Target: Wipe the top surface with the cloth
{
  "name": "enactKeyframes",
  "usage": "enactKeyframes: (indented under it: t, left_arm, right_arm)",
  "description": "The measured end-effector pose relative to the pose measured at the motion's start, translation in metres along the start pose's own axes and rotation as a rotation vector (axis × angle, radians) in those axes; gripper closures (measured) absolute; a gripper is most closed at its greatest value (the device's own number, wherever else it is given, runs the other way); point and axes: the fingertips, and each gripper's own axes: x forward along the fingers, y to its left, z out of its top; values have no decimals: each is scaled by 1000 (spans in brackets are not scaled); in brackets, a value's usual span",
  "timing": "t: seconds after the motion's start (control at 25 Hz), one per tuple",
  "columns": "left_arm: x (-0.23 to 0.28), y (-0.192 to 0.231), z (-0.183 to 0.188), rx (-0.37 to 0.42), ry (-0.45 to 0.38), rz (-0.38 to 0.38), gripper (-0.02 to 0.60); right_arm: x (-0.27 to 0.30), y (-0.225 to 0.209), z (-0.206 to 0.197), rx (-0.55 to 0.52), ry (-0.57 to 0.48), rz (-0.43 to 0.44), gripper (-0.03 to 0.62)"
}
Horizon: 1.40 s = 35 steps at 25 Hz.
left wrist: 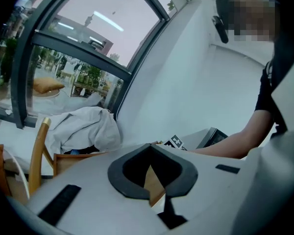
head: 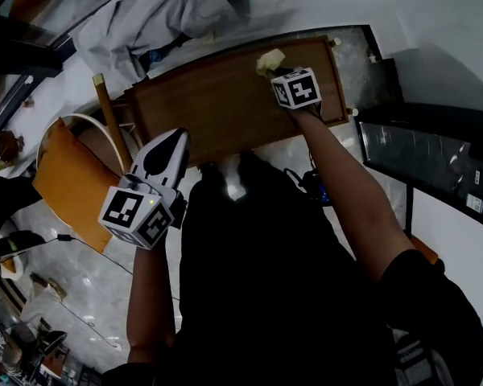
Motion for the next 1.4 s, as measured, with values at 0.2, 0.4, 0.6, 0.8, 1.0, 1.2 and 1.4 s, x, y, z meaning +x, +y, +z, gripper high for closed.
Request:
enactKeyframes:
  t: [0.2, 0.4, 0.6, 0.8, 1.0, 1.2, 1.4]
  left_arm:
    - [-45, 27, -4, -8, -6, 43, 572]
    - [-92, 47, -5, -16, -34, 98, 572]
    - [-125, 55, -15, -15, -29, 112, 572]
    - [-146, 70, -28, -18, -7, 141, 572]
    - [-148, 77, -34, -9, 27, 135, 572]
    - [-146, 75, -37, -16, 29, 124, 572]
    - [-142, 74, -34, -19, 24, 124, 572]
  right_arm:
    - [30, 116, 41, -106, -18, 164, 546]
    - [55, 232, 67, -223, -17, 325, 546]
    - [83, 316, 63, -329, 30, 405, 546]
    - [102, 359, 65, -313, 55, 445, 546]
    - [119, 372, 54, -353, 93, 422, 546]
    - [128, 367, 48, -375, 106, 418, 545]
    - [128, 357, 46, -434, 141, 407, 546]
